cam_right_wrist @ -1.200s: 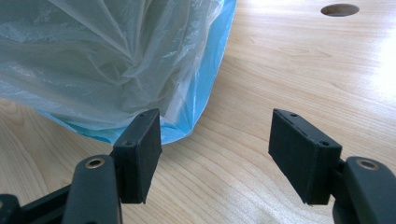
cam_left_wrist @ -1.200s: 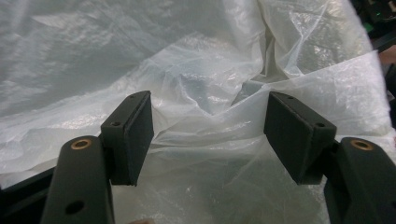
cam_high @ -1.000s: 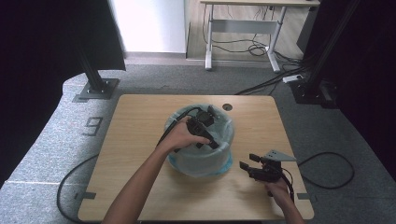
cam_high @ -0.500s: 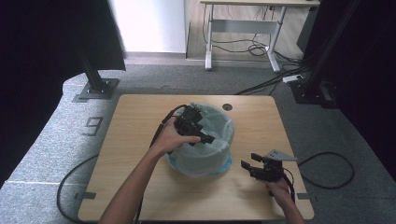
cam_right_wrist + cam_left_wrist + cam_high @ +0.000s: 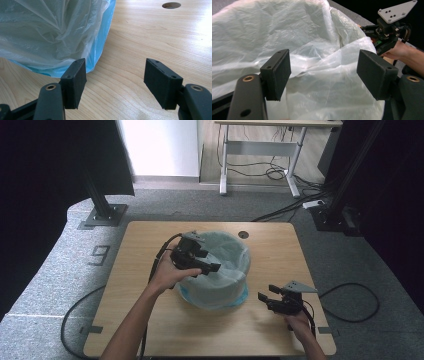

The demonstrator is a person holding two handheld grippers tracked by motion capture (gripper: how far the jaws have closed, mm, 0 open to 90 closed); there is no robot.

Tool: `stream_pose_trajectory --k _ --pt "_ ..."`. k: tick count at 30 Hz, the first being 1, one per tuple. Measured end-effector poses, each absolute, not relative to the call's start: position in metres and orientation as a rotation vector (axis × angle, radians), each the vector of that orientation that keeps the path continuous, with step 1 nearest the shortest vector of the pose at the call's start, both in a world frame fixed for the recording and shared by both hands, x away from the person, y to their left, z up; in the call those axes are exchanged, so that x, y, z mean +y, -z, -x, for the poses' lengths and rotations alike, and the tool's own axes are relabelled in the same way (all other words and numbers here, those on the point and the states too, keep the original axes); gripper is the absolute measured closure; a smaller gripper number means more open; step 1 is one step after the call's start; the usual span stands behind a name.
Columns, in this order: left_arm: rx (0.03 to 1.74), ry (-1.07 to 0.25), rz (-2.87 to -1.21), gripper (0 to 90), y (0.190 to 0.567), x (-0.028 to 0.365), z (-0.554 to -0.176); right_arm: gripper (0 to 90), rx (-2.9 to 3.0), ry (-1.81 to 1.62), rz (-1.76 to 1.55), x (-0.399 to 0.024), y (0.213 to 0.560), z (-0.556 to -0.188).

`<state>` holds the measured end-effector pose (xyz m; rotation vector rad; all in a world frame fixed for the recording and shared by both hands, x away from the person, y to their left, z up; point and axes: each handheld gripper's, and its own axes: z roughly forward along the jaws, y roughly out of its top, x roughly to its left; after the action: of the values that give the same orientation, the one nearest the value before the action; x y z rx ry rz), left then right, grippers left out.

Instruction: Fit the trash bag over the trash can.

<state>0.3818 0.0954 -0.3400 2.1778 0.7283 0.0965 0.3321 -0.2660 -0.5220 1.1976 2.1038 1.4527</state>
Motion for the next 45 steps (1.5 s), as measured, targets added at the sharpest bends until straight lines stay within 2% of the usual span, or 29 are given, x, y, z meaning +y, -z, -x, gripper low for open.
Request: stream_pose_trajectory --k 21,30,45 --pt "0.773 -0.209 -2.084 27.5 0.346 0.168 -0.333 33.6 2.112 -1.44 -1.203 -0.263 0.525 -0.332" --pt "0.836 -0.223 -2.04 27.1 0.366 0.203 -0.317 33.6 2.117 -1.437 -1.203 -0.262 0.526 -0.332" --pt "0.956 -0.205 -2.014 27.0 0.421 0.247 -0.299 33.6 2.133 -1.416 -1.196 -0.259 0.529 -0.333"
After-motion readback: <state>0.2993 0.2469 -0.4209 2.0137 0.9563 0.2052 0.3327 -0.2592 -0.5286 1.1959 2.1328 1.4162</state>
